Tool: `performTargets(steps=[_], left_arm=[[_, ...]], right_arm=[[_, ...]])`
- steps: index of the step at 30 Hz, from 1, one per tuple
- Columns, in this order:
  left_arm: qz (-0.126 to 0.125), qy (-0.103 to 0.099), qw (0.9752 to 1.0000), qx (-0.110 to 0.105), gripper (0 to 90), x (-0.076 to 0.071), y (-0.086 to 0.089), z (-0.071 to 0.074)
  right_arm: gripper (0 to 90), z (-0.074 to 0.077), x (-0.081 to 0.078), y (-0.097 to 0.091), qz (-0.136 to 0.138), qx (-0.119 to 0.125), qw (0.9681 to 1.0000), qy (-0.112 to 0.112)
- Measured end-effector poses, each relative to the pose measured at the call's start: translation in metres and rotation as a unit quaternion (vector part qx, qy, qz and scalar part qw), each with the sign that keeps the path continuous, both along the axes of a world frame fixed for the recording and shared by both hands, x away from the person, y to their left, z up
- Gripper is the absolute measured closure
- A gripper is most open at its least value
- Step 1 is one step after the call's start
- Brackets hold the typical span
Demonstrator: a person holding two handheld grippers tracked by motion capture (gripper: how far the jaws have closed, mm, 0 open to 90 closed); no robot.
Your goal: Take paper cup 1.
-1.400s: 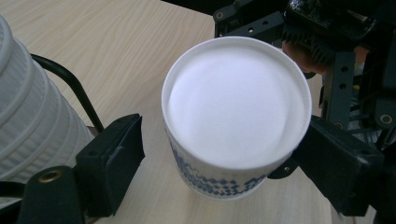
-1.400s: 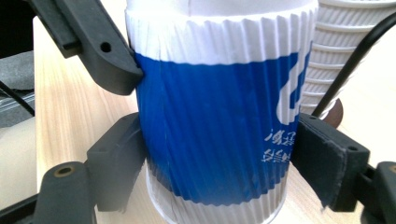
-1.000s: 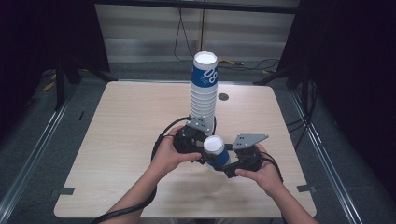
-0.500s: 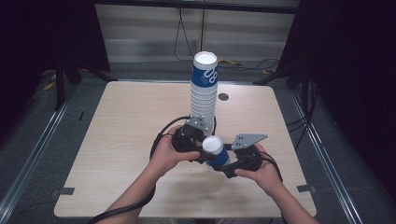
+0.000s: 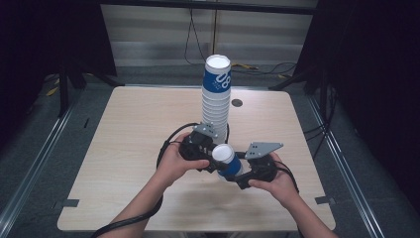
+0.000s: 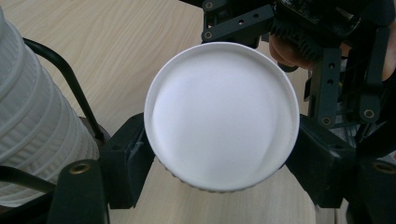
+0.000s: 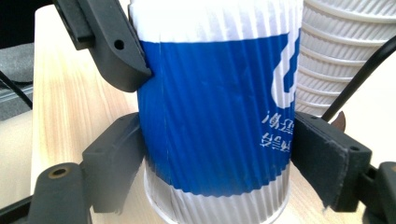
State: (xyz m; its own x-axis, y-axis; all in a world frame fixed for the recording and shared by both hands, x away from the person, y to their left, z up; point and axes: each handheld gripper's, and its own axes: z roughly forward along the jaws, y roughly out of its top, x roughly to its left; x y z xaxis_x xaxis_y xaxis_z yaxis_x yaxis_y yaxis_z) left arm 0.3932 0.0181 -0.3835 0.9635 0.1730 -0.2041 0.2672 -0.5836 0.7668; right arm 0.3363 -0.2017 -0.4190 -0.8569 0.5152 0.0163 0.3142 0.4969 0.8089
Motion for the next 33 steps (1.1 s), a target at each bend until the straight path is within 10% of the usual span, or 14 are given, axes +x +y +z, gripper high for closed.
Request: performTargets(steps=[20,33], left_arm=[[0.015,0.015,0.9996,-0.017,28.3,0.007,0.007,-0.002],[0.010,0.007,0.9999,-0.006,28.3,0.010,0.009,0.005]], right_arm=[[13.3,-0.018,0.003,-0.004,-0.009,0.058,0.9983,-0.006],[12.7,-0.023,0.003,-0.007,-0.013,0.053,0.9985,0.005]])
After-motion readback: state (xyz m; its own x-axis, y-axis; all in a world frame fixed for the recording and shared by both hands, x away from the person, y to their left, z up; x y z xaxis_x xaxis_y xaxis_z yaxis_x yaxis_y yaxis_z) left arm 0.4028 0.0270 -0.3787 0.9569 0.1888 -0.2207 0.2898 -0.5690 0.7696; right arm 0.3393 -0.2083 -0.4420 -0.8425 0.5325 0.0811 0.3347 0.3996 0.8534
